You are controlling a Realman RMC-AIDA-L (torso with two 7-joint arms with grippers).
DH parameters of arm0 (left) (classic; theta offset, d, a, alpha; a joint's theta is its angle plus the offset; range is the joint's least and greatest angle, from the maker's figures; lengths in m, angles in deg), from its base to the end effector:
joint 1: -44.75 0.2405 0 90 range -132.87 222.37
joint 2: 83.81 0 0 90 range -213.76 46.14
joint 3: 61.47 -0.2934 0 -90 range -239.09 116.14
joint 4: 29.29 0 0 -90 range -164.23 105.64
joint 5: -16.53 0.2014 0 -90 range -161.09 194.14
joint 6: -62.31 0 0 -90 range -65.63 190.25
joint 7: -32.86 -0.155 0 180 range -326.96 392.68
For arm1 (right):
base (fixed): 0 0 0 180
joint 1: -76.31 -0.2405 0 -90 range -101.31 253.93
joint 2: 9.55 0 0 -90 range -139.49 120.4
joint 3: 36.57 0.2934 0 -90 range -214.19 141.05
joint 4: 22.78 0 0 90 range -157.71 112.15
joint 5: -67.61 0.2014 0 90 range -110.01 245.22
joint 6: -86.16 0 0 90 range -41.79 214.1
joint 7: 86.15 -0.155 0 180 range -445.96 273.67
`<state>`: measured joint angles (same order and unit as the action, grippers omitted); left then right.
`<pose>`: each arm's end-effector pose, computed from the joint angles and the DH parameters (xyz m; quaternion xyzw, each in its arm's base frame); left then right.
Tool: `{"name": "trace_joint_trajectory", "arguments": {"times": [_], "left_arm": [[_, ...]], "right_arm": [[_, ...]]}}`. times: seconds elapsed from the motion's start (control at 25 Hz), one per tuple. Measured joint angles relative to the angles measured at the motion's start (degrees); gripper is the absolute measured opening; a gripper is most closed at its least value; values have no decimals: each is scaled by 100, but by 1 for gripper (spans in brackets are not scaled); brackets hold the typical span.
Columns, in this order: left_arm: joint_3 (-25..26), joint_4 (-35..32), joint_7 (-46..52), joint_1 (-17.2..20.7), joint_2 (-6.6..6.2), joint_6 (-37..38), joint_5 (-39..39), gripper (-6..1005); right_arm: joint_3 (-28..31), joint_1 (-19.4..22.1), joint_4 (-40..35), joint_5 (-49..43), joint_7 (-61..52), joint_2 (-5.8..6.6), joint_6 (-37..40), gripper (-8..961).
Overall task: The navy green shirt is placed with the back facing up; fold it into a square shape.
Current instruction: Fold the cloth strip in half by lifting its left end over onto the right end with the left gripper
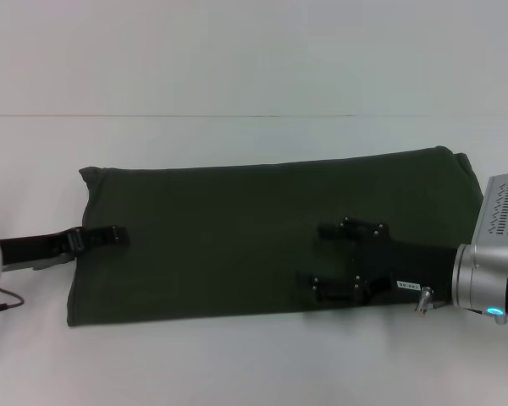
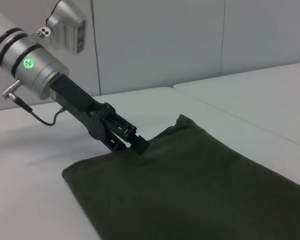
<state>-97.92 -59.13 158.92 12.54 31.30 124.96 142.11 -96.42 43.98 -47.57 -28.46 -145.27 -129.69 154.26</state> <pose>-0.3628 0.3814 -0.0133 -0.7208 -0.6276 -0.1750 0.2365 0.2765 0.3571 -0.0939 -0.9533 0.1304 0.1966 0.1888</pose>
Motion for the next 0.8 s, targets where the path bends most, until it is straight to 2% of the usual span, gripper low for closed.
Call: {"name": "trace_joint_trajectory", "arguments": {"times": [0.36,0.68,0.8], "left_arm": [[-243,53,86,-234,186,10,3,873],[-163,35,197,-256,202,91,-77,872],[-242,32,221,-271,172,77,-7,784]], "right_arm": [[-2,2,5,0,-3,-8,26,900],[33,-1,-17,0,-10,-9,38,899],[40,-8,-17,0,-12,-9,38,899]]}}
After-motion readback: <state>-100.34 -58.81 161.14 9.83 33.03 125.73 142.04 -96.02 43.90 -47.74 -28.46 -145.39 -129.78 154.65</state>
